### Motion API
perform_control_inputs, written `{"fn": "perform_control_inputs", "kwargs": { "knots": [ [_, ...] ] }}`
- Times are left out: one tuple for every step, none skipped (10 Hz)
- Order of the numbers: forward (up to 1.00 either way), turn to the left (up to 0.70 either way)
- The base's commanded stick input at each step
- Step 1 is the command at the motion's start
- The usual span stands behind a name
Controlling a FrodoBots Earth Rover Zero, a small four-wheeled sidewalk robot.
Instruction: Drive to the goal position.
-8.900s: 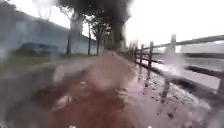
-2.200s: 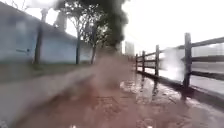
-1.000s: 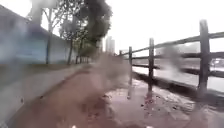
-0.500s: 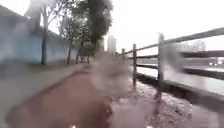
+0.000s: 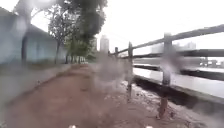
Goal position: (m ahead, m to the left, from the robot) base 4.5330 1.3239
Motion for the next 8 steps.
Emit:
{"fn": "perform_control_inputs", "kwargs": {
  "knots": [
    [0.38, 0.0],
    [1.0, 0.0],
    [1.0, 0.0],
    [1.0, 0.0],
    [1.0, 0.0],
    [1.0, 0.0],
    [1.0, 0.0],
    [1.0, 0.0]
  ]
}}
